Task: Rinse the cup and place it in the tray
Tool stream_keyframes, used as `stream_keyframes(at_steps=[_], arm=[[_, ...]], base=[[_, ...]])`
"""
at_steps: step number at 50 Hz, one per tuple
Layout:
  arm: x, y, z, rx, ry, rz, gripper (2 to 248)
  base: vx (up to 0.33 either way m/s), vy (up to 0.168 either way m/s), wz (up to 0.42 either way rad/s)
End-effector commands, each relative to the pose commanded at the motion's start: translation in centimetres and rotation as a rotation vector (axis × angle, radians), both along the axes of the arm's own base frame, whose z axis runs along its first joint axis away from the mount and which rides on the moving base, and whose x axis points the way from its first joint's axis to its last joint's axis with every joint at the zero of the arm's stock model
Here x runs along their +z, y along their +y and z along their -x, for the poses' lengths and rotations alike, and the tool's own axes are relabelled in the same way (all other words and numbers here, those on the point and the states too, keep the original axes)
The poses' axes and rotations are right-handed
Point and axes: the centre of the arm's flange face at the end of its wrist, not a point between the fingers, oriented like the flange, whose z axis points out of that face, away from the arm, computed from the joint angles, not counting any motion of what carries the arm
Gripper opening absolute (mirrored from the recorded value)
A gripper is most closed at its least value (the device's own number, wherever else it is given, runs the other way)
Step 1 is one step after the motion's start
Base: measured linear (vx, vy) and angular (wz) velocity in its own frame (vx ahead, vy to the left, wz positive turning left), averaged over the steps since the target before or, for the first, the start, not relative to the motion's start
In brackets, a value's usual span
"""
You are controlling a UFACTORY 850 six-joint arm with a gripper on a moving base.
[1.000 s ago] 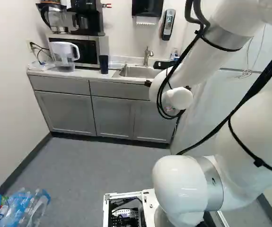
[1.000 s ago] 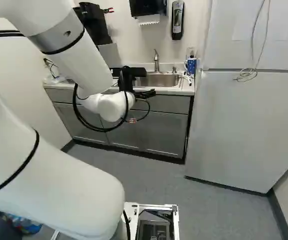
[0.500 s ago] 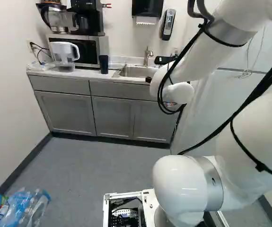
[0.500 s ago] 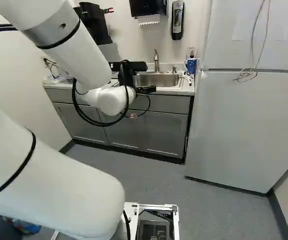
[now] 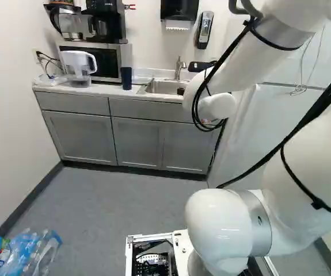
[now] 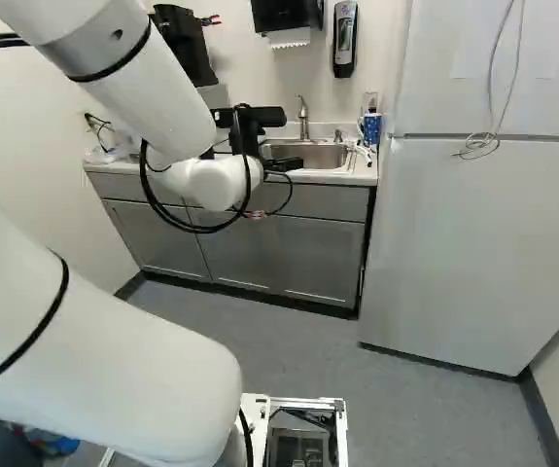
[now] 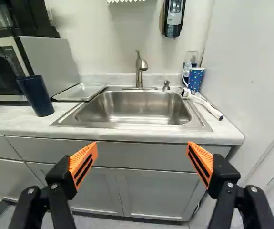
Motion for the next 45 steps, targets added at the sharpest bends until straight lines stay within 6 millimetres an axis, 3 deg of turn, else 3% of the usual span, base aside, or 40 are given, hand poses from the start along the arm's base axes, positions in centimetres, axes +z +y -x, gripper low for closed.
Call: stream_keyframes(at_steps=[45], arm=[[4.3,-0.1,-2.7,0.006,-0.032,0.004,247]], base=[[0.000,0.000,0.000]])
